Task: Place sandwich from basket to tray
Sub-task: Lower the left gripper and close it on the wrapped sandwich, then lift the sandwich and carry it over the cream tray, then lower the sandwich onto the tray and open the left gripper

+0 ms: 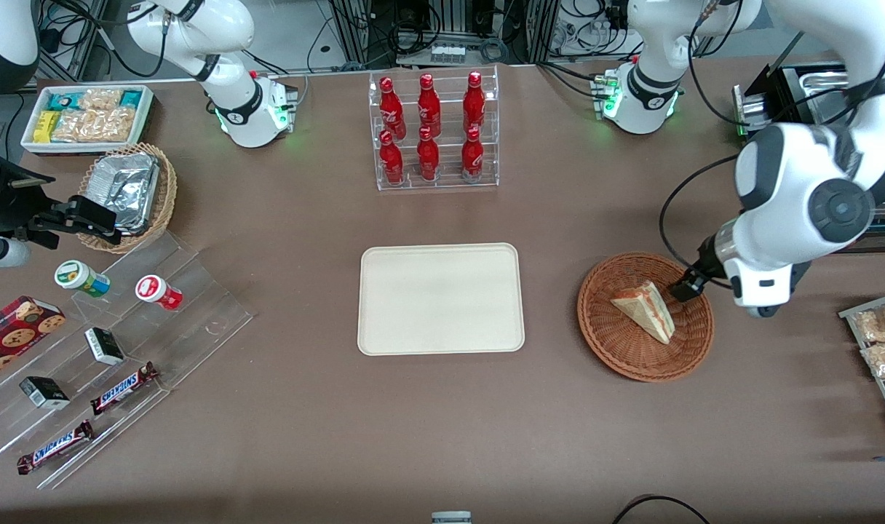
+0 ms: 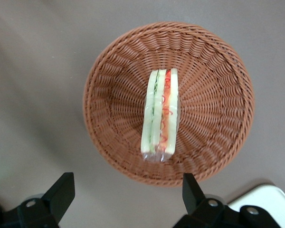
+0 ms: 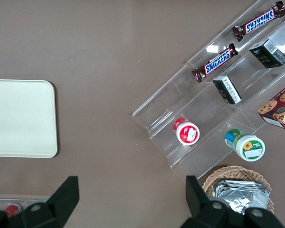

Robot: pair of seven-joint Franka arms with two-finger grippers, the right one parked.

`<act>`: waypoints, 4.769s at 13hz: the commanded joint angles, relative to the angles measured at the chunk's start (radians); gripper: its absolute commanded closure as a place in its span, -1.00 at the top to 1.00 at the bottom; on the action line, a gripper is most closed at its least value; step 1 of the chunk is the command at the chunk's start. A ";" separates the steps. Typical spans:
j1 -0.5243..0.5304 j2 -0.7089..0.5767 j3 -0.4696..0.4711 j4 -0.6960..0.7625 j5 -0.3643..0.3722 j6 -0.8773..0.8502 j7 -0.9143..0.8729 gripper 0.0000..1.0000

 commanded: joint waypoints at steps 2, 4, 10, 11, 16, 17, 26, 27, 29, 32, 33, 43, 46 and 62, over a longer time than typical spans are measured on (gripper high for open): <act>-0.009 -0.038 -0.003 -0.112 0.007 0.119 -0.033 1.00; -0.009 -0.037 -0.004 -0.146 0.007 0.176 -0.034 1.00; -0.009 0.034 -0.004 -0.157 0.025 0.313 -0.033 1.00; -0.009 0.045 -0.004 -0.157 0.025 0.320 -0.034 1.00; -0.035 0.092 -0.006 -0.166 0.025 0.365 -0.046 1.00; -0.036 0.092 -0.006 -0.169 0.025 0.365 -0.051 1.00; -0.036 0.129 -0.006 -0.175 0.025 0.363 -0.076 0.95; -0.036 0.132 -0.006 -0.175 0.025 0.362 -0.077 0.73; -0.036 0.135 -0.006 -0.165 0.025 0.359 -0.108 -0.26; -0.038 0.181 -0.006 -0.077 0.025 0.293 -0.109 -1.00; -0.045 0.187 -0.006 -0.053 0.025 0.267 -0.109 -1.00; -0.281 0.184 -0.007 0.263 0.043 -0.078 -0.108 -1.00; -0.412 0.230 -0.007 0.321 0.043 -0.071 -0.086 -1.00; -0.684 0.536 -0.010 0.510 0.072 -0.006 0.127 -1.00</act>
